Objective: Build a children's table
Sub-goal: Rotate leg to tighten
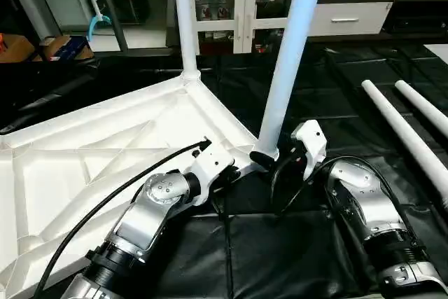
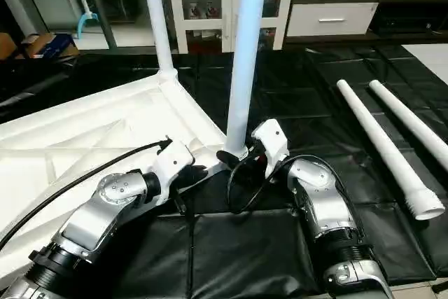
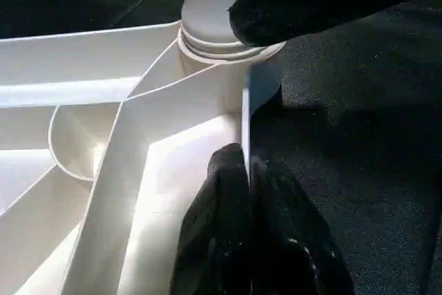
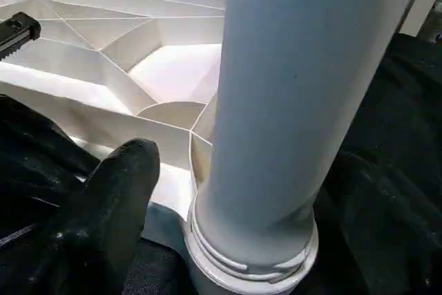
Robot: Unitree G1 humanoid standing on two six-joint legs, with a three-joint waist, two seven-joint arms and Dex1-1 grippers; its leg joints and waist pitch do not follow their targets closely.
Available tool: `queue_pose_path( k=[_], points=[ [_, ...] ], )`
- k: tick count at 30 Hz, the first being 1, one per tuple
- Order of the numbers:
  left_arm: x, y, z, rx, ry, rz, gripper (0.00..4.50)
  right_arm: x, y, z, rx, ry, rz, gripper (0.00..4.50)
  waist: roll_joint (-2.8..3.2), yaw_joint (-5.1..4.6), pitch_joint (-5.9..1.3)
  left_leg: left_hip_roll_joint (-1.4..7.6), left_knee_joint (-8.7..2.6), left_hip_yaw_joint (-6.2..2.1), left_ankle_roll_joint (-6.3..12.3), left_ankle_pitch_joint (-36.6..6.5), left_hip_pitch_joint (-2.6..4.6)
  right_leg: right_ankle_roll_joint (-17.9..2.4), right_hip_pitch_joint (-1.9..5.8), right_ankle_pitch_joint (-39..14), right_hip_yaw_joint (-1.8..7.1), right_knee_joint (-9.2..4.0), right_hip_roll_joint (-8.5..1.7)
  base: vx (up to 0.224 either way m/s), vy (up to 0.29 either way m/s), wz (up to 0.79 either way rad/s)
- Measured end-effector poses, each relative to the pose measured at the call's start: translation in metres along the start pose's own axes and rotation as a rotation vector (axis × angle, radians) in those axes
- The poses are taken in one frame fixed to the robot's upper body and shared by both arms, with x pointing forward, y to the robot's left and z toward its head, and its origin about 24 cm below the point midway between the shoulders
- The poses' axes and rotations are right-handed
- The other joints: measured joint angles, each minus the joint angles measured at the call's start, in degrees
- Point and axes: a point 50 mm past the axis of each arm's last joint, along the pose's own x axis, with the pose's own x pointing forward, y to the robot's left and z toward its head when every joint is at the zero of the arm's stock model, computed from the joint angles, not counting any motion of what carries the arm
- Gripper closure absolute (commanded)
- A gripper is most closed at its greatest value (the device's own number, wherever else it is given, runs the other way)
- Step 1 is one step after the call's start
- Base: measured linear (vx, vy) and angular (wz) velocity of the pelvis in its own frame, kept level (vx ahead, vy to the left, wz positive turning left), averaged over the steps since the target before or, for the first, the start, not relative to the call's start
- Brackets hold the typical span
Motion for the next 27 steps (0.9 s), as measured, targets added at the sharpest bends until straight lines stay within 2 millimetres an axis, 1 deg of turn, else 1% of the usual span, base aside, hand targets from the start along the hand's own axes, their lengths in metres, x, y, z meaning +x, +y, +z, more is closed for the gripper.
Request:
queue_pose_path(
  k=[27],
  points=[
    [-0.0004,0.0005,-0.0001,0.002,0.001,0.002,4.50,0.0011,-0.0012,-0.0002,0.002,0.004,0.009,0.53,-0.05,-0.08,0.03,0.00,0.00,-0.01,0.00,0.0,0.00,0.0,0.00,0.0,0.00,0.02,0.00,0.000,0.000,0.00]
  ],
)
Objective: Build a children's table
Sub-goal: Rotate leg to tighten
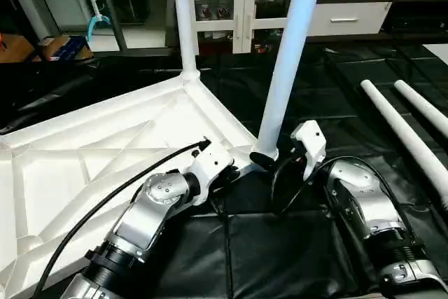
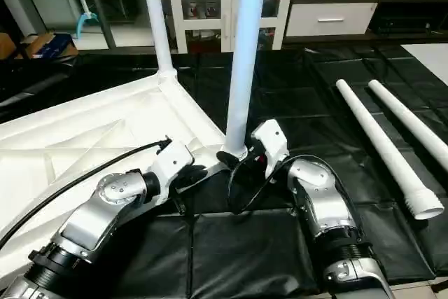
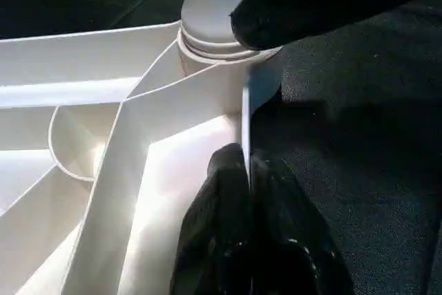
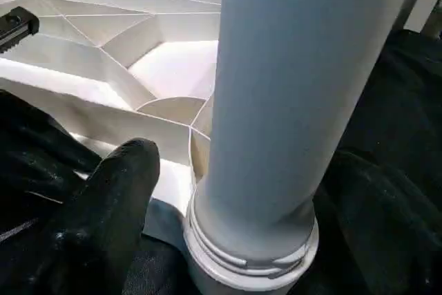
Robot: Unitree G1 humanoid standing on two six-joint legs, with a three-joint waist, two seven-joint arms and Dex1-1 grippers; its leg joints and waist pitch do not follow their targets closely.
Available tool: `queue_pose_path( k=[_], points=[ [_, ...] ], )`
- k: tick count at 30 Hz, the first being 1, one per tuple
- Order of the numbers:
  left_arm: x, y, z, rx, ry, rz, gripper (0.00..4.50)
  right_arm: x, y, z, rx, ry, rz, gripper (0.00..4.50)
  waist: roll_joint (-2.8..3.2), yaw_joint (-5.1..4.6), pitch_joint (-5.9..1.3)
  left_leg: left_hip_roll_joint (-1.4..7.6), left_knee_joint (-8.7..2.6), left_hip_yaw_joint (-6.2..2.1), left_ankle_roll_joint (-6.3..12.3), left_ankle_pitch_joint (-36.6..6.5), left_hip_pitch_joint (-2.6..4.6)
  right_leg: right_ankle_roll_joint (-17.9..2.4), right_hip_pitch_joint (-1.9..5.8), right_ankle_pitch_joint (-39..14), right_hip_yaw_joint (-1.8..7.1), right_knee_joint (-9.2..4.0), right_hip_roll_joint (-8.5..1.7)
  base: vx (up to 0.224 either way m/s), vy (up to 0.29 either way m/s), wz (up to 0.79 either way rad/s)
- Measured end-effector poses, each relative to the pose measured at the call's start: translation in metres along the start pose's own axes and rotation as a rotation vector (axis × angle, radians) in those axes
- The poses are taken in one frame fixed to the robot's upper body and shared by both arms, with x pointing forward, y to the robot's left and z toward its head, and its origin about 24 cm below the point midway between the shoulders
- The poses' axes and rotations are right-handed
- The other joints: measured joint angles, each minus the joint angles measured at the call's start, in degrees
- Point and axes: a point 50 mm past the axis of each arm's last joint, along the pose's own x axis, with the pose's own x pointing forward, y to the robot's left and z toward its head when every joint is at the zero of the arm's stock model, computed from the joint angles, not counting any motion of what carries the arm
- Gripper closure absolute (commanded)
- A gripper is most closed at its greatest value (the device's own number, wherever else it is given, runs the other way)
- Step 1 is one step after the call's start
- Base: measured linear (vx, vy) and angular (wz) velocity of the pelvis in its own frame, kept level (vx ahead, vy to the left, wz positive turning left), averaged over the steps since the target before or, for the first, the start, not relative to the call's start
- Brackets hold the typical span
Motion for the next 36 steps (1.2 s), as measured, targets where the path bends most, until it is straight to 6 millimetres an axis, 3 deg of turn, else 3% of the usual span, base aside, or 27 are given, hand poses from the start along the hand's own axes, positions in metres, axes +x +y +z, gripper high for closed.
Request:
queue_pose_path(
  k=[36],
  points=[
    [0.0002,0.0004,0.0006,0.002,0.000,0.000,4.50,-0.0002,0.0000,-0.0002,0.000,0.001,0.003,0.53,-0.11,0.00,0.07,0.00,0.00,0.00,0.00,0.0,-0.01,0.0,0.00,0.0,0.00,0.00,0.00,0.000,0.000,0.00]
  ],
)
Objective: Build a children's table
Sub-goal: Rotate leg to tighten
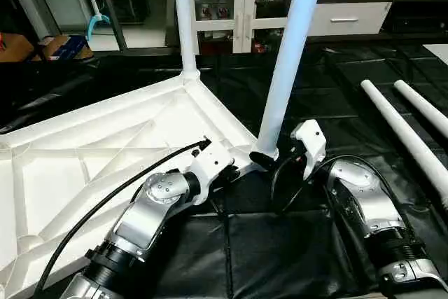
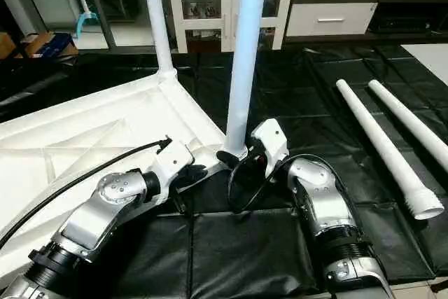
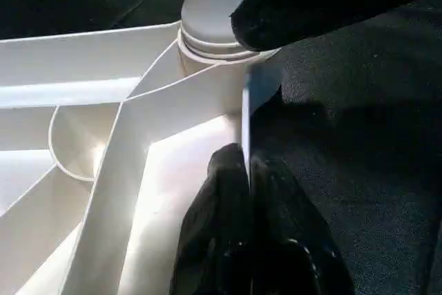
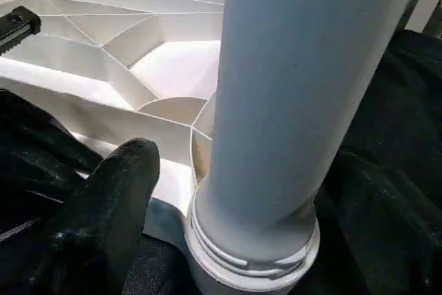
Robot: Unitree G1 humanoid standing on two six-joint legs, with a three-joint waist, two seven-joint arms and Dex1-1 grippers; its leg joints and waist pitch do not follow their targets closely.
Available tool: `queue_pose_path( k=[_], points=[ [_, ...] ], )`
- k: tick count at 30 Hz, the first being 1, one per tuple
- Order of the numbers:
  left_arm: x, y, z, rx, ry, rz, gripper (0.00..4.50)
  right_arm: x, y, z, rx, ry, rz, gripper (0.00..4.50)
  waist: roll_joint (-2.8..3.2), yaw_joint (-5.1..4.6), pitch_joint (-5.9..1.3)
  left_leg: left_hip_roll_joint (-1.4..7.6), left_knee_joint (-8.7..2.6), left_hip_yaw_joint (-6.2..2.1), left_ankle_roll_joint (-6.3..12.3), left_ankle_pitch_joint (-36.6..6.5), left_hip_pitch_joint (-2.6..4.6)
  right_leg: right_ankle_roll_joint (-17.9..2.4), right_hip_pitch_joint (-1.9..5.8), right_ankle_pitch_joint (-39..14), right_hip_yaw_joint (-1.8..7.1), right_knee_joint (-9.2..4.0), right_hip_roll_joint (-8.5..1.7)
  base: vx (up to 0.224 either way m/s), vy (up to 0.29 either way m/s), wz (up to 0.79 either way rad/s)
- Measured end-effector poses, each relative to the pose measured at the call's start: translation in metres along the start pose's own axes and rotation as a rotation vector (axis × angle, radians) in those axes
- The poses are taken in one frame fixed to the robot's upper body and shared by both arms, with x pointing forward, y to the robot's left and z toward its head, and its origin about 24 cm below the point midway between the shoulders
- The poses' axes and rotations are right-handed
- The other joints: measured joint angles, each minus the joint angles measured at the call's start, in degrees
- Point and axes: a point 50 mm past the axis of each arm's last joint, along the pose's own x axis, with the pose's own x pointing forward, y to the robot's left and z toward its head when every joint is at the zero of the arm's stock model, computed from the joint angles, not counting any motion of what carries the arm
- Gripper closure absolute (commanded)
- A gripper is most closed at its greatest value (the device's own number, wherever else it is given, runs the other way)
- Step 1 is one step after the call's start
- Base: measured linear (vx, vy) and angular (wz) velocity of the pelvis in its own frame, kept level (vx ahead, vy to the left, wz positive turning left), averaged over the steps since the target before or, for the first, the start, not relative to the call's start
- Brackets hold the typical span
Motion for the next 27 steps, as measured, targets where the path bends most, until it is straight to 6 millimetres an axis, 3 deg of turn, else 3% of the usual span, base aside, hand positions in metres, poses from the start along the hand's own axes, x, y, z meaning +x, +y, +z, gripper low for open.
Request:
queue_pose_path(
  k=[27],
  points=[
    [-0.0006,0.0005,-0.0003,0.002,0.002,0.001,4.50,0.0000,0.0001,0.0010,-0.009,-0.008,0.002,0.53,-0.05,-0.09,0.03,0.00,0.00,-0.01,0.00,0.0,0.00,0.0,-0.01,0.0,0.00,0.00,0.00,0.000,0.000,0.00]
  ],
)
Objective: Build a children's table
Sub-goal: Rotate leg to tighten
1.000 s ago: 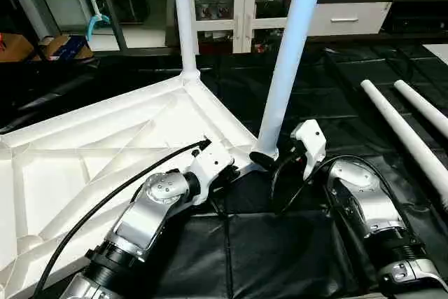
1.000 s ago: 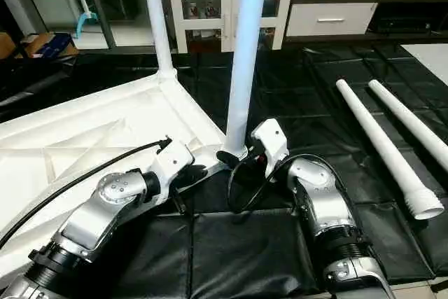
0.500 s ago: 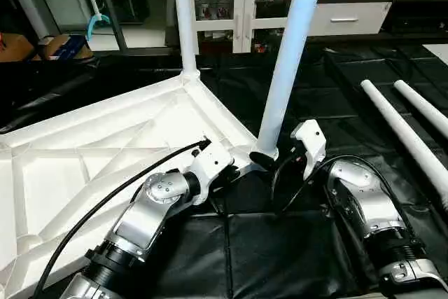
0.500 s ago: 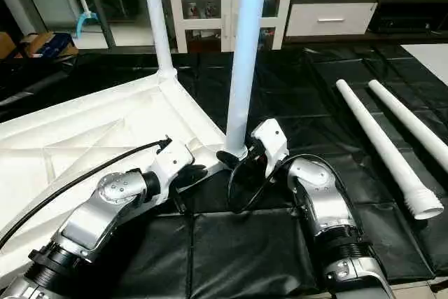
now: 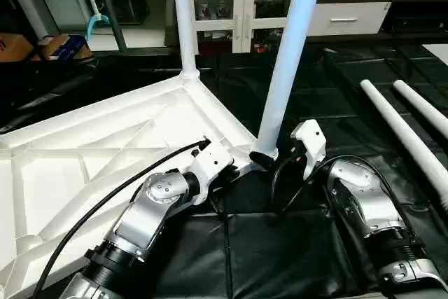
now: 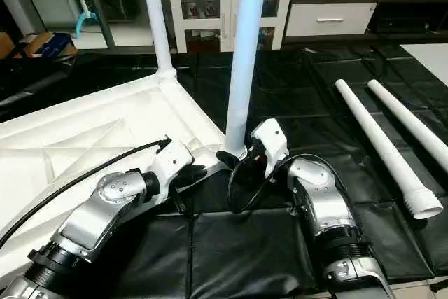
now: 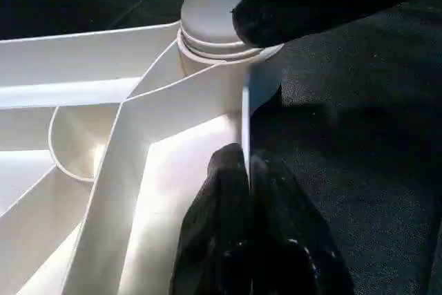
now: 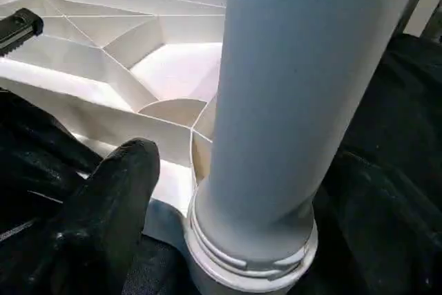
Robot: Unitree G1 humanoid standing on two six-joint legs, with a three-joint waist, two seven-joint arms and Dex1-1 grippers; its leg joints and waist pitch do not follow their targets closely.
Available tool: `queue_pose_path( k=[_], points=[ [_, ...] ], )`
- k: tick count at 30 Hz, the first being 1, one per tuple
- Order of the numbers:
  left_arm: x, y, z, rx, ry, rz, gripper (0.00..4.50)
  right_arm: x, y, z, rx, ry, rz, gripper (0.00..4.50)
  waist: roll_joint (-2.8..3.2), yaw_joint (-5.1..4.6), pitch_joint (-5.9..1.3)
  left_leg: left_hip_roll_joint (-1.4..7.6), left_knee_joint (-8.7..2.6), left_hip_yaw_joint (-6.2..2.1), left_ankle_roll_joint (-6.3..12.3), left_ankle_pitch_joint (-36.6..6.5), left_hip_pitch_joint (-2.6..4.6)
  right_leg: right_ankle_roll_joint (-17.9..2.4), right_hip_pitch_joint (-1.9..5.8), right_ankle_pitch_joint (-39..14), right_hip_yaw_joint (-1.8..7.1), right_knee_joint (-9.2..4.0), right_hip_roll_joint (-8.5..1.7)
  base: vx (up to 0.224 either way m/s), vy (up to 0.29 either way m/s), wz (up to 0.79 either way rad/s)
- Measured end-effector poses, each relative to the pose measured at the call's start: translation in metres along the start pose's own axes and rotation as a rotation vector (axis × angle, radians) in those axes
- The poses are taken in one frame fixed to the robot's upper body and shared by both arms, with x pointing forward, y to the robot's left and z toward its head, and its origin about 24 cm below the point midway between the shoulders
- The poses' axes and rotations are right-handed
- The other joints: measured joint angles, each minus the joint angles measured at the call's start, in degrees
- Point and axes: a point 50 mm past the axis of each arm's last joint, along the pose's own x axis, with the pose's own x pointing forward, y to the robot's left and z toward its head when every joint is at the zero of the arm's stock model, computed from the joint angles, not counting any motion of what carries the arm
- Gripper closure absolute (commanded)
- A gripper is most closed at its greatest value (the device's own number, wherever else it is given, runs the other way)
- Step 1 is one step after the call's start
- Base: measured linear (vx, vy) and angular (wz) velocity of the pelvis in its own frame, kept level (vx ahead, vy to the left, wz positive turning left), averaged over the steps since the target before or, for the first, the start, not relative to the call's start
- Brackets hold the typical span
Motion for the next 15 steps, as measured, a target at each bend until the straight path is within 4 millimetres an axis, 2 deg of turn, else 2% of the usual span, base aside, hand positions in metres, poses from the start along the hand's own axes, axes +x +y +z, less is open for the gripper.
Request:
queue_pose_path(
  k=[15],
  points=[
    [-0.0005,0.0005,0.0001,0.002,0.001,-0.005,4.50,0.0012,-0.0058,0.0009,-0.016,0.023,-0.008,0.53,-0.07,-0.02,0.03,0.00,0.00,-0.01,0.00,0.0,-0.02,0.0,-0.03,0.0,-0.01,0.01,0.00,0.000,0.000,0.00]
  ],
)
